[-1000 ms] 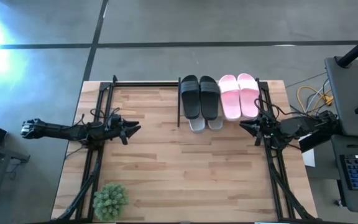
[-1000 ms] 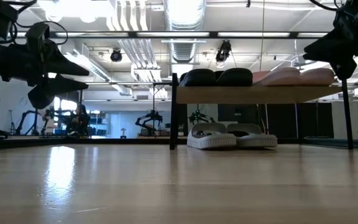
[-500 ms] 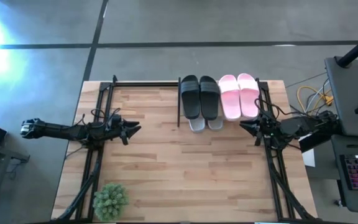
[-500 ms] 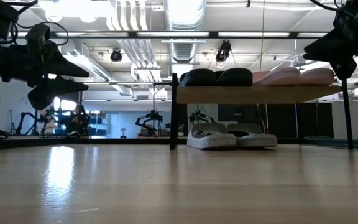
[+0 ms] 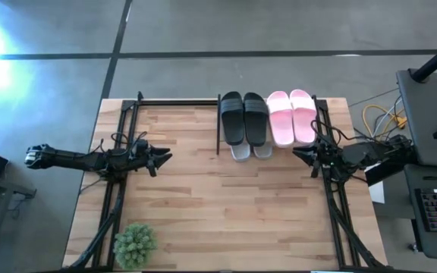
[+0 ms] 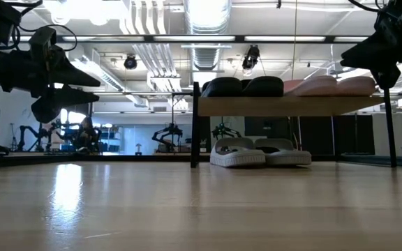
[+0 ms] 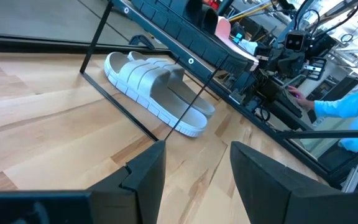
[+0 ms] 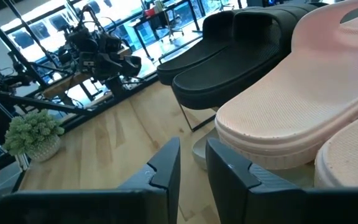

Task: Pick and place slides into the shelf
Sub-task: Return to Home Position

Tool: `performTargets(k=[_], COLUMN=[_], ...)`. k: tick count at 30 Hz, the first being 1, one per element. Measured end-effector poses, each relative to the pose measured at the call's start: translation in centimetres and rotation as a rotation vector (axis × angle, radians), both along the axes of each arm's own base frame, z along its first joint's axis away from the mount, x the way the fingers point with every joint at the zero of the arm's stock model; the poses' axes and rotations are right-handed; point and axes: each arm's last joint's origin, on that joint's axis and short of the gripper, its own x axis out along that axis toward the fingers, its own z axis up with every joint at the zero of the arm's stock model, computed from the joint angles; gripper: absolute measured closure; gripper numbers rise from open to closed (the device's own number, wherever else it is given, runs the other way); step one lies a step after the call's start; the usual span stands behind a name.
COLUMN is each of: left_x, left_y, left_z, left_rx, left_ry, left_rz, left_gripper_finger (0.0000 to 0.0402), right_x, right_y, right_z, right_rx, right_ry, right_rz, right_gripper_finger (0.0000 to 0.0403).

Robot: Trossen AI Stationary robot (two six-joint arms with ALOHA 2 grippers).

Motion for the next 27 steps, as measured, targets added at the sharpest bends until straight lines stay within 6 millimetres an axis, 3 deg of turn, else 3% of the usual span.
performTargets(k=[14, 27], left_x=[0.00, 0.00], left_y=[0.00, 0.00], left_z=[0.00, -0.02], left_rx=[0.000, 0.000], left_ry=[-0.001, 0.001], left_rz=[0.000, 0.000], left_gripper_finger=[0.0236, 0.0236], right_x=[0.00, 0.00], right_y=[0.00, 0.00], right_z=[0.00, 0.00], right_rx=[0.000, 0.000], right_ry=[0.000, 0.000], right_rz=[0.000, 0.000], right_gripper_finger=[0.0321, 0.0334])
